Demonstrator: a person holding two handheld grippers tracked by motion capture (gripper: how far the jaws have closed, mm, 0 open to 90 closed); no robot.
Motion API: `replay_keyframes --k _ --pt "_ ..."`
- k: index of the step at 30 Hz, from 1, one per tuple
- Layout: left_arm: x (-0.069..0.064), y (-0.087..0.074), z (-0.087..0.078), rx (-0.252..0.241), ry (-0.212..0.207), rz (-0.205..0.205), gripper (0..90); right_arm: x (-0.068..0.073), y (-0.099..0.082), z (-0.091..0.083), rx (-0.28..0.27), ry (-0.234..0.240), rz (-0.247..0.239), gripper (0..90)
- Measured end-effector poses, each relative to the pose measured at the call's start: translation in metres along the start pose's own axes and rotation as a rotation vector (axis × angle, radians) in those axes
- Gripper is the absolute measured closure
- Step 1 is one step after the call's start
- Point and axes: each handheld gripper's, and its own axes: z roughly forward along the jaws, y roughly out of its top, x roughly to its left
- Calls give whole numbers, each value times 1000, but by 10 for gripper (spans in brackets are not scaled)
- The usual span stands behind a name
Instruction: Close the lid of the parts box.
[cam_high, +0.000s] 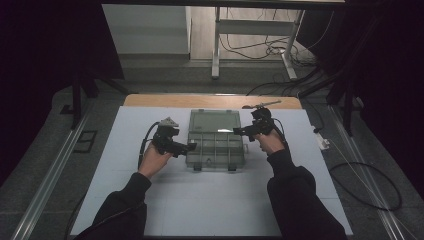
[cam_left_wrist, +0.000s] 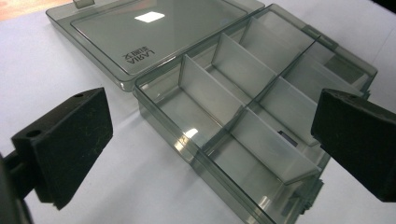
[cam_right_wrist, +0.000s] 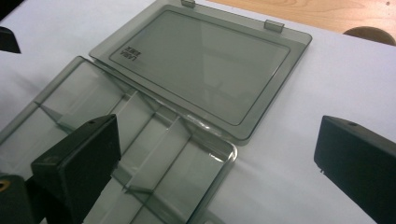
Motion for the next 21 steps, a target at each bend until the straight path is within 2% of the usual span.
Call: replay_keyframes --k 3,7,12,15,21 --pt "2 2 3 4 5 2 0 -1 3 5 6 -5 16 15" --pt "3 3 5 1 9 -2 0 0 7 12 24 -35 5 10" --pt "5 5 9 6 8 0 0 -1 12 19 29 -31 24 6" --pt "7 5 12 7 9 7 0 -1 16 23 42 -47 8 0" --pt "10 6 15 -7 -4 11 0 -2 22 33 68 -77 8 0"
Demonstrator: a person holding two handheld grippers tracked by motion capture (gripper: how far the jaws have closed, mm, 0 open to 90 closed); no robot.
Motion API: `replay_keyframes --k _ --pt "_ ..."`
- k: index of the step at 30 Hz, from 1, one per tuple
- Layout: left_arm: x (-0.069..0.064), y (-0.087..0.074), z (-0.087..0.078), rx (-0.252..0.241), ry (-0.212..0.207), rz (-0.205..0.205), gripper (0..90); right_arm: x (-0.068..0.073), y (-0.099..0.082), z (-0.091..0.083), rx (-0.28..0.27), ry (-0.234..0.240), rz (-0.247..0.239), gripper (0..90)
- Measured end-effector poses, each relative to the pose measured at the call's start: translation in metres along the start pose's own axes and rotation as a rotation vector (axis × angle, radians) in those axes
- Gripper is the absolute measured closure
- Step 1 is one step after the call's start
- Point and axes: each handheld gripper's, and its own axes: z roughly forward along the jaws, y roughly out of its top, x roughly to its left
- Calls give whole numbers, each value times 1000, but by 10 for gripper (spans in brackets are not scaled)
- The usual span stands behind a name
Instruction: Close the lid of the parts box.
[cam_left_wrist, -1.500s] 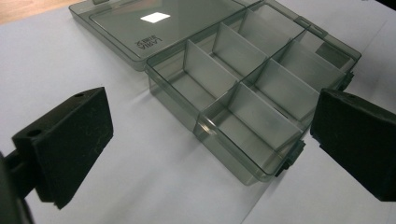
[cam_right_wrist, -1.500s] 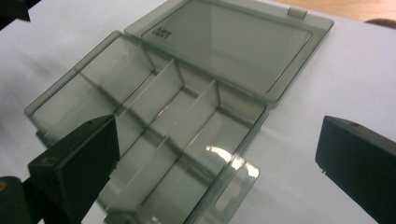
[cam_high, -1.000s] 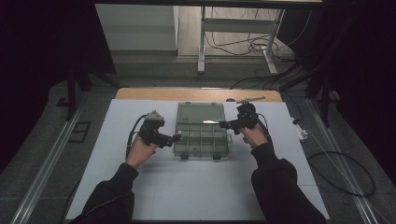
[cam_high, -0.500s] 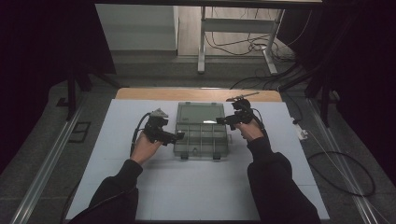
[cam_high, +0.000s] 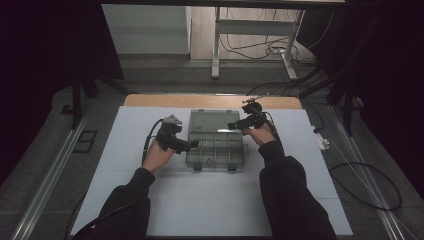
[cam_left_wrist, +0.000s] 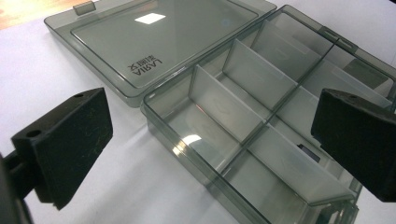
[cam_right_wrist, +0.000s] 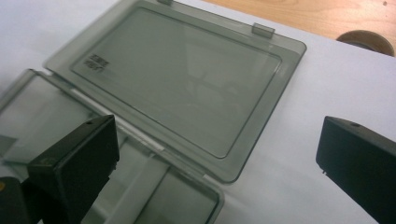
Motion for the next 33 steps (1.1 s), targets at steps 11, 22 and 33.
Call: replay_keyframes --k 11,22,33 --pt "5 4 11 25 -10 7 0 -6 2 20 42 -55 -11 0" --pt "5 1 14 29 -7 23 0 -12 8 29 71 -87 -2 57" --pt "6 -2 10 32 -11 20 0 -12 9 35 111 -124 -34 415"
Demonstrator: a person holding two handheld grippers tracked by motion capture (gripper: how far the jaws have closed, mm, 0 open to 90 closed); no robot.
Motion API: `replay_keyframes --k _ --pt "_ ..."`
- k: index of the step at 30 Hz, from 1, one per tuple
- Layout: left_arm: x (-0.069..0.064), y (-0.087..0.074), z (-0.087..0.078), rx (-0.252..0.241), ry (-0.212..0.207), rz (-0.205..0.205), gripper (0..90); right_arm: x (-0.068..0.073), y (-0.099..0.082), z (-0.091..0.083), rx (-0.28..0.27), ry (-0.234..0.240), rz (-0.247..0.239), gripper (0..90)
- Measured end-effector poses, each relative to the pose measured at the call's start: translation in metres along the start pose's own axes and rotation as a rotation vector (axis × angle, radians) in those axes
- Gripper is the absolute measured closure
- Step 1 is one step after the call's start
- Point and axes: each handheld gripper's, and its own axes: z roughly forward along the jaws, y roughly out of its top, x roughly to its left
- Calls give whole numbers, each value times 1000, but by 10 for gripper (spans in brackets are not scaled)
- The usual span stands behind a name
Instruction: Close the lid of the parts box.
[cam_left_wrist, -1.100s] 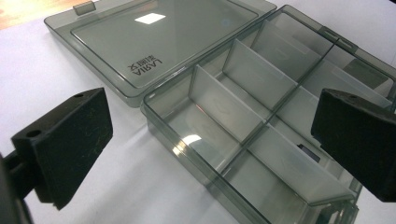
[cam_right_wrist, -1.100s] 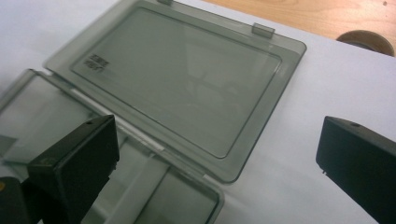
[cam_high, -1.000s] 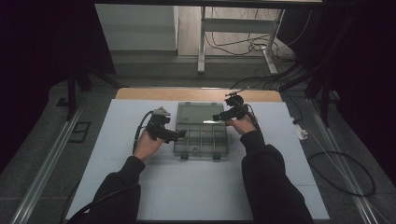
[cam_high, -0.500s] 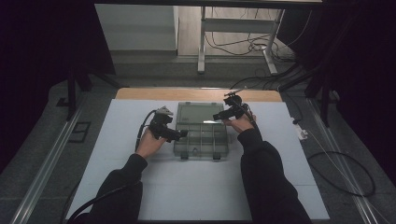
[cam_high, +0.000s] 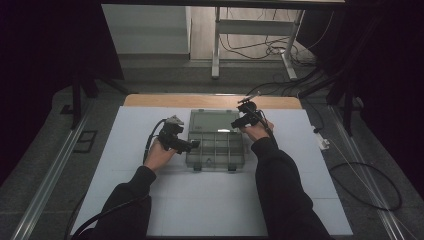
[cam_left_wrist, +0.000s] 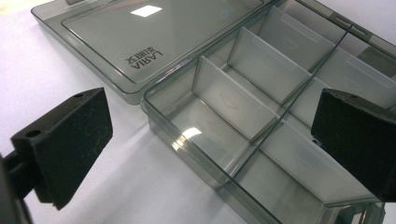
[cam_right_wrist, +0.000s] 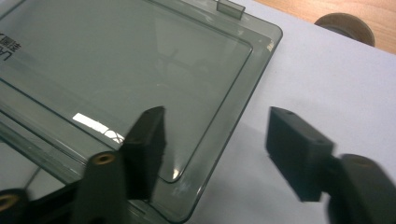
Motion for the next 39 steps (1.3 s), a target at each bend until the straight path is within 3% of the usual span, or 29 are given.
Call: replay_keyframes --k 5,12,13,23,25,29,34,39 --pt "1 -1 -2 -1 -1 -1 0 -2 0 1 21 -14 35 575" --pt "2 -1 -3 -1 2 2 0 -2 1 1 32 -36 51 712" --pt "2 -2 -3 1 3 3 0 -2 1 2 34 -39 70 741" --pt "2 -2 -3 12 7 17 0 1 9 4 79 -72 186 824" --pt "2 -2 -3 10 9 21 0 2 10 5 86 -83 229 845" --pt "2 -1 -5 8 18 21 0 6 12 5 97 -117 271 865" --pt "3 -1 -5 19 33 25 0 6 14 5 101 -122 311 881" --pt "7 1 -7 25 50 -9 0 6 14 5 96 -112 344 890"
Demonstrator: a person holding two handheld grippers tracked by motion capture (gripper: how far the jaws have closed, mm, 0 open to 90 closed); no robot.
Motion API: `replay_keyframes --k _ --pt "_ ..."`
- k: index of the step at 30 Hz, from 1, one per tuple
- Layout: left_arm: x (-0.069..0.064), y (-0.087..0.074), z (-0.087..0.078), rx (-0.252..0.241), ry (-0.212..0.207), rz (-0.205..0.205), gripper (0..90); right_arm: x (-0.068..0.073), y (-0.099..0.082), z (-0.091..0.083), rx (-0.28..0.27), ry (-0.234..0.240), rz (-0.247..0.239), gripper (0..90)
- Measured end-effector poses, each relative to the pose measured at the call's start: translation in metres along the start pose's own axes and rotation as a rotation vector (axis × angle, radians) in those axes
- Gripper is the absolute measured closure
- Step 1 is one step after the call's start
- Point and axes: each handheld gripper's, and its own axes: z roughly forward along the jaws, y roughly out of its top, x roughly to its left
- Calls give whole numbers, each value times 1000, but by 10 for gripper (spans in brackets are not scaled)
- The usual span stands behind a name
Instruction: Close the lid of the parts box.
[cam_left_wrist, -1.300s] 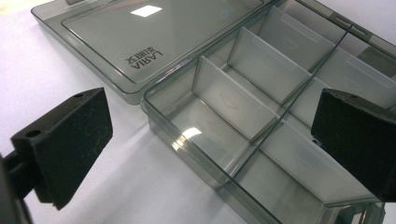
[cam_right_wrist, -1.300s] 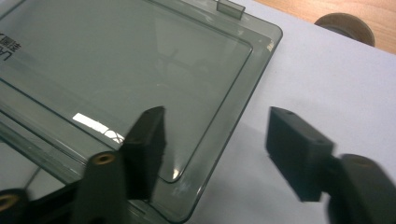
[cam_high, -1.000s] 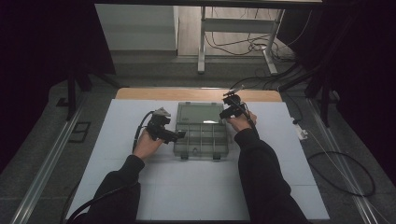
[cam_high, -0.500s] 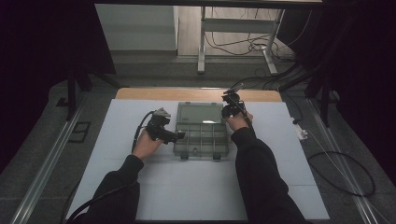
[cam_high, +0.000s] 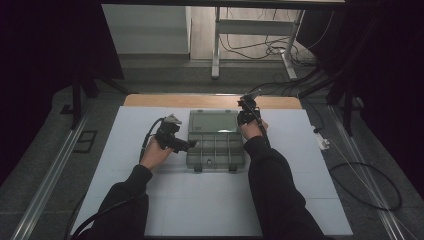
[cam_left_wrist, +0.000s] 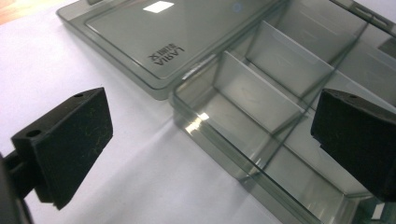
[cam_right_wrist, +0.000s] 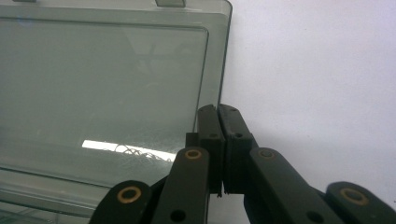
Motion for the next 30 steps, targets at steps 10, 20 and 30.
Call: replay_keyframes --k 10,20,30 --pt "18 7 -10 -5 41 -61 24 -1 -2 -9 -49 24 17 893" --pt "32 18 -12 1 45 -81 491 -3 -6 -15 -94 51 21 893" --pt "44 21 7 25 64 -92 865 -7 -13 -21 -140 71 27 893"
